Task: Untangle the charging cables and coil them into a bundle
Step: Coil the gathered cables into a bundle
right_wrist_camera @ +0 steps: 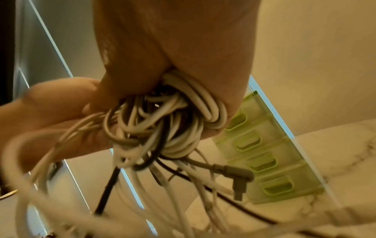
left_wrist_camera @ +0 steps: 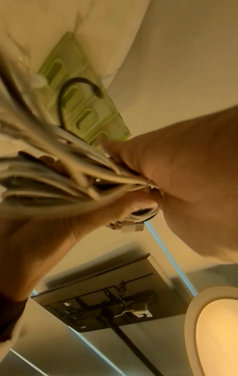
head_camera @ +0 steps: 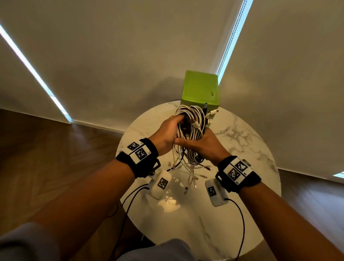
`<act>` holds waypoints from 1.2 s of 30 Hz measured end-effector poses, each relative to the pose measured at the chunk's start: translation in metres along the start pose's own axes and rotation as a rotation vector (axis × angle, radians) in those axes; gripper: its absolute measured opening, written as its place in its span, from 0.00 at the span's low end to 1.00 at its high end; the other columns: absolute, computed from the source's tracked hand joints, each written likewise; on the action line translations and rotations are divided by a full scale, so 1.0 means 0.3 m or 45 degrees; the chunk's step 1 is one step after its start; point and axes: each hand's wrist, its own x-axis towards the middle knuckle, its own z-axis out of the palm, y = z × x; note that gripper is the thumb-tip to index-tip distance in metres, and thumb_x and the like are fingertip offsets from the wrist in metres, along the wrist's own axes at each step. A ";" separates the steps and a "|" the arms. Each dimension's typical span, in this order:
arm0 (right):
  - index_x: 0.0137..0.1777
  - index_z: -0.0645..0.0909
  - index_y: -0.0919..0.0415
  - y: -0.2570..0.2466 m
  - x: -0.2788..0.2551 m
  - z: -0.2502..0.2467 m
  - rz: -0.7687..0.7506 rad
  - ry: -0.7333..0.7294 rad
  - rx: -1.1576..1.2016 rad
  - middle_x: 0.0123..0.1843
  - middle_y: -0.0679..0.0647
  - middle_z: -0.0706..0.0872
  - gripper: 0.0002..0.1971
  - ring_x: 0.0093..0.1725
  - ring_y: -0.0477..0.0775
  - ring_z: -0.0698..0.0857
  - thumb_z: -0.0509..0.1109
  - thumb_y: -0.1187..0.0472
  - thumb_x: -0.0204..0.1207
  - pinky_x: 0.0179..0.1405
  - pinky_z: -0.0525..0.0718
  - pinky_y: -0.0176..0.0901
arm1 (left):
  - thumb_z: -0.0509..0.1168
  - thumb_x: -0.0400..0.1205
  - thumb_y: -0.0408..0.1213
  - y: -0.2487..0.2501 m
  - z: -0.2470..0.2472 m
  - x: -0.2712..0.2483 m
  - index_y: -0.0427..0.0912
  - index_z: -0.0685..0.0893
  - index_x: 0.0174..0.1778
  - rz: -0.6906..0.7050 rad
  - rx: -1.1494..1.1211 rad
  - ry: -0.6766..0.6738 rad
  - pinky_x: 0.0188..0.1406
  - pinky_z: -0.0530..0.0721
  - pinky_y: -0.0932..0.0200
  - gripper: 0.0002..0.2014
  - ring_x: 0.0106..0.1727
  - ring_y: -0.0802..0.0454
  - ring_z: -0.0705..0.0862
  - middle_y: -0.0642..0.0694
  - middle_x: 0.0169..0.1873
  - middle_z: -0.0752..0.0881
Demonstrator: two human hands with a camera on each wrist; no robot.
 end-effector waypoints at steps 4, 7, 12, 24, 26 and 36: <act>0.66 0.84 0.51 0.008 0.012 -0.024 0.025 -0.065 -0.104 0.58 0.45 0.91 0.29 0.58 0.41 0.88 0.88 0.55 0.64 0.62 0.88 0.48 | 0.59 0.88 0.44 -0.023 0.030 0.001 0.34 0.77 0.74 -0.058 -0.007 0.043 0.67 0.80 0.55 0.22 0.71 0.46 0.81 0.39 0.68 0.84; 0.68 0.81 0.47 0.001 0.025 -0.030 -0.048 -0.100 -0.054 0.63 0.43 0.88 0.31 0.63 0.36 0.85 0.87 0.63 0.65 0.65 0.84 0.38 | 0.60 0.86 0.43 -0.029 0.055 0.000 0.30 0.74 0.71 -0.020 0.092 0.091 0.60 0.78 0.61 0.23 0.66 0.50 0.80 0.36 0.65 0.82; 0.53 0.84 0.44 0.036 0.033 -0.013 -0.026 0.082 -0.037 0.45 0.41 0.90 0.18 0.46 0.37 0.88 0.81 0.66 0.71 0.47 0.84 0.40 | 0.50 0.88 0.51 -0.003 0.095 -0.040 0.40 0.64 0.68 -0.010 0.563 0.046 0.85 0.52 0.49 0.21 0.76 0.50 0.72 0.37 0.63 0.81; 0.53 0.85 0.70 0.045 0.006 -0.055 0.140 -0.024 0.351 0.40 0.65 0.89 0.07 0.41 0.66 0.89 0.72 0.73 0.76 0.49 0.90 0.62 | 0.70 0.85 0.44 -0.011 -0.050 0.011 0.45 0.69 0.75 0.505 0.723 -0.351 0.59 0.89 0.46 0.25 0.59 0.51 0.91 0.42 0.58 0.91; 0.54 0.84 0.70 0.044 -0.003 -0.050 0.144 -0.019 0.328 0.41 0.66 0.89 0.08 0.42 0.66 0.90 0.73 0.72 0.76 0.49 0.91 0.59 | 0.71 0.84 0.46 -0.007 -0.059 0.016 0.45 0.75 0.70 0.655 0.871 -0.271 0.57 0.89 0.46 0.22 0.55 0.54 0.91 0.45 0.53 0.92; 0.45 0.90 0.57 0.022 -0.008 -0.074 0.023 0.325 0.313 0.43 0.66 0.91 0.03 0.45 0.71 0.91 0.76 0.65 0.78 0.49 0.90 0.71 | 0.82 0.73 0.46 -0.072 -0.108 -0.053 0.44 0.76 0.48 0.463 0.947 -0.566 0.40 0.81 0.47 0.21 0.36 0.54 0.75 0.47 0.36 0.77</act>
